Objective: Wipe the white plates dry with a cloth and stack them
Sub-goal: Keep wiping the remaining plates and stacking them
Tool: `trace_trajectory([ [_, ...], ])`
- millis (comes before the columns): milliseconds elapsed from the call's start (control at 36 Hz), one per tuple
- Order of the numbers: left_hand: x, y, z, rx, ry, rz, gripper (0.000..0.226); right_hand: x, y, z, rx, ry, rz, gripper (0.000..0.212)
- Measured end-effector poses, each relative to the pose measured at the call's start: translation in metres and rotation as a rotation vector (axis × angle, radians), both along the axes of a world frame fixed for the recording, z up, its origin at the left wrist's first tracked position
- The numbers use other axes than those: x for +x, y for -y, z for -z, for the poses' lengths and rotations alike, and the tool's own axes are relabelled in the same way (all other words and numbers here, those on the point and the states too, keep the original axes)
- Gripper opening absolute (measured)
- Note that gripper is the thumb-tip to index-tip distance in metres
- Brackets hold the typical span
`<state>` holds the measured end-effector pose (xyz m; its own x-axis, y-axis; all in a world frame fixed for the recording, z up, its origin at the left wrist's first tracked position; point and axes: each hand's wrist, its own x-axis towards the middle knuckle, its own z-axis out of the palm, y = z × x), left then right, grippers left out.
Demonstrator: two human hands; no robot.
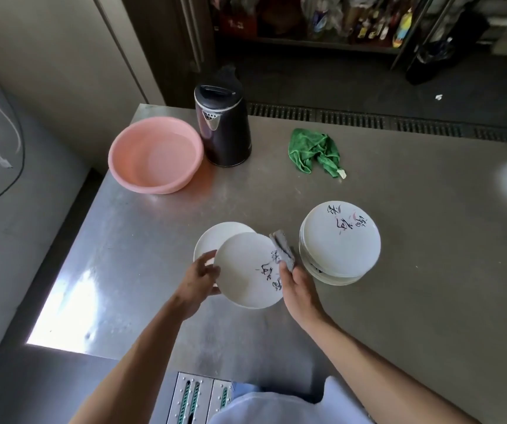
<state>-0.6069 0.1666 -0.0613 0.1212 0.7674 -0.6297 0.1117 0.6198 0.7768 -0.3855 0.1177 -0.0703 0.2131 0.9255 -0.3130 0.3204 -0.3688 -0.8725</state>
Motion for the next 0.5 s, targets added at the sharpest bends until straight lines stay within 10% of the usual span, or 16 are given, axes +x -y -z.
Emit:
trace_trajectory([
  [500,0.097,0.085,0.032,-0.226,0.086,0.256,0.047,0.059,0.103,0.044,0.026,0.605,-0.564,0.054],
])
